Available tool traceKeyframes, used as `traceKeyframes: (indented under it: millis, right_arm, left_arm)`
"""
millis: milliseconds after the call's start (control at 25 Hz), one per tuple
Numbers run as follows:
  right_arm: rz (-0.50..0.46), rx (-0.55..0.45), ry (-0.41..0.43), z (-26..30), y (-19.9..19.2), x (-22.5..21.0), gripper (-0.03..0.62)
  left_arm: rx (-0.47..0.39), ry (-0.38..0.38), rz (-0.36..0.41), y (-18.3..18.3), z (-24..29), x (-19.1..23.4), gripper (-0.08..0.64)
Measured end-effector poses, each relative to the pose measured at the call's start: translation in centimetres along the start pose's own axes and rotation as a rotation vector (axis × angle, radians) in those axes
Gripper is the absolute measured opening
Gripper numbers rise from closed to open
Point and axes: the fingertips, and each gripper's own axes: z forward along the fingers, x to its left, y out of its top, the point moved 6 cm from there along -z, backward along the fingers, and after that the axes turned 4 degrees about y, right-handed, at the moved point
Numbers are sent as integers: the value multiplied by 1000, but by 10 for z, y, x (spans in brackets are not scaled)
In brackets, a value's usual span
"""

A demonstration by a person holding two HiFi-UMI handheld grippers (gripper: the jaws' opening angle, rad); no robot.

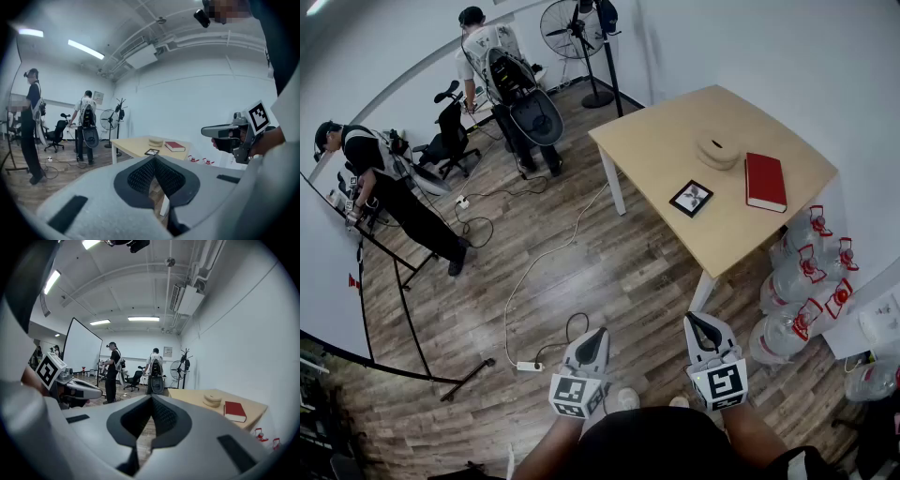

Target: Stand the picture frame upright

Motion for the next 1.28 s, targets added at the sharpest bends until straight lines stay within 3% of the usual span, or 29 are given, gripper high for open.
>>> traceKeyframes:
  millis: [120,280,400,680,920,1280]
  right_arm:
    - [-12,-8,-12,0,4,4,9]
    - [-2,3,-24,6,4,14,9]
    - [44,40,-67,15,-3,20,9]
    - [142,14,-133,39,-2,39,11]
    - [127,1,-141,58,6,50,9]
    - [117,23,-136,113,6,30,11]
  left_arm:
    - [-35,12,15,5,-3,7,-5]
    - [-16,19,7,8,-9,16,-5]
    - [-26,-4,-10,4,-10,33,-5]
    - [-36,-26,-39,4,-22,82,-5]
    - [-31,-47,-20,1,-20,104,-5]
    - [-19,-71,-32,5,25,136,-5]
